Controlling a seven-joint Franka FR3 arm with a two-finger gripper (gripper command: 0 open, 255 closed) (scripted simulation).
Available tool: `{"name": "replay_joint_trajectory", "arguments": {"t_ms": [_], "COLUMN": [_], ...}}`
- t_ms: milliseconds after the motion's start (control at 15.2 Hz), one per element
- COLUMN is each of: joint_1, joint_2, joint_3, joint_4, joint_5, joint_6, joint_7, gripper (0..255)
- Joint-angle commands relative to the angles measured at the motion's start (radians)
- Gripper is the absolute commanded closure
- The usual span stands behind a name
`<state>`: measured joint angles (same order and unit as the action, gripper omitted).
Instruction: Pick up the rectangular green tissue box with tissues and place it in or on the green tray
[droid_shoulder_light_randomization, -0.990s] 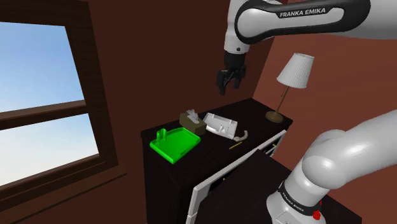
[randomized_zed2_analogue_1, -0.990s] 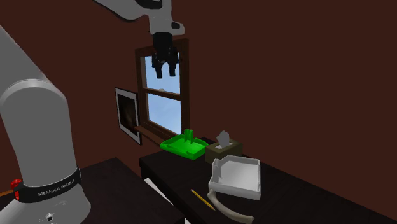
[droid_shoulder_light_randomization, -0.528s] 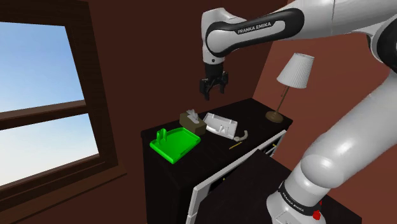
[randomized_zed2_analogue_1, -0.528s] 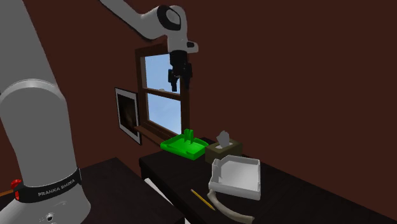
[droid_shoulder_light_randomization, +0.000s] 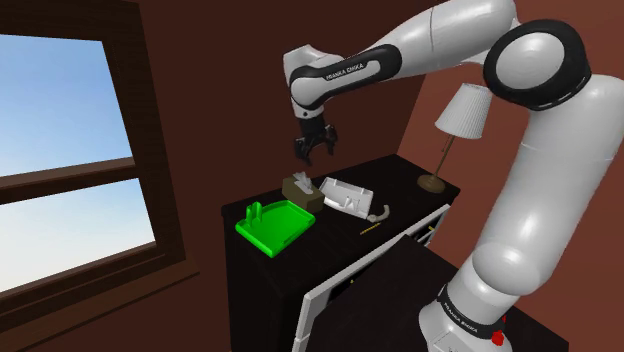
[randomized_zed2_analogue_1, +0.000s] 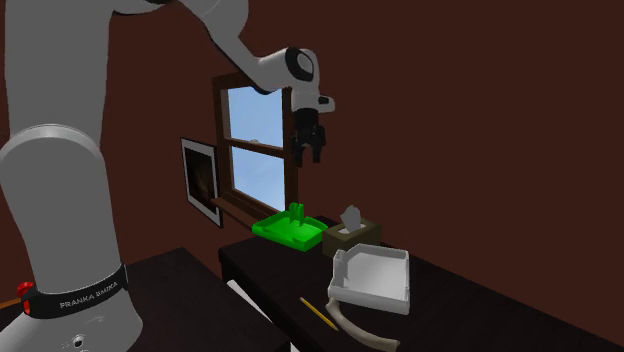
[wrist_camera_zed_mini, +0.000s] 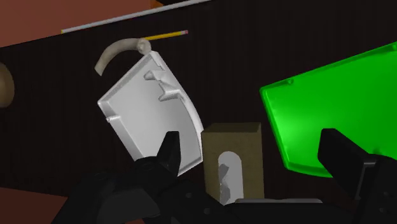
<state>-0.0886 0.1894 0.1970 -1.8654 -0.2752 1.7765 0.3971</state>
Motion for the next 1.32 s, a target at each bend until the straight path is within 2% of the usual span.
{"name": "replay_joint_trajectory", "arguments": {"t_ms": [0, 462, 858, 1254], "joint_1": [0.006, 0.041, 0.069, 0.052], "joint_2": [0.094, 0.426, 0.745, 0.714], "joint_3": [-0.008, -0.058, -0.112, -0.121], "joint_4": [0.078, 0.407, 0.798, 0.675], "joint_5": [-0.03, -0.101, -0.13, -0.132], "joint_6": [-0.018, -0.12, -0.262, -0.17], "joint_7": [0.029, 0.086, 0.081, 0.096], "gripper": [0, 0, 0, 0]}}
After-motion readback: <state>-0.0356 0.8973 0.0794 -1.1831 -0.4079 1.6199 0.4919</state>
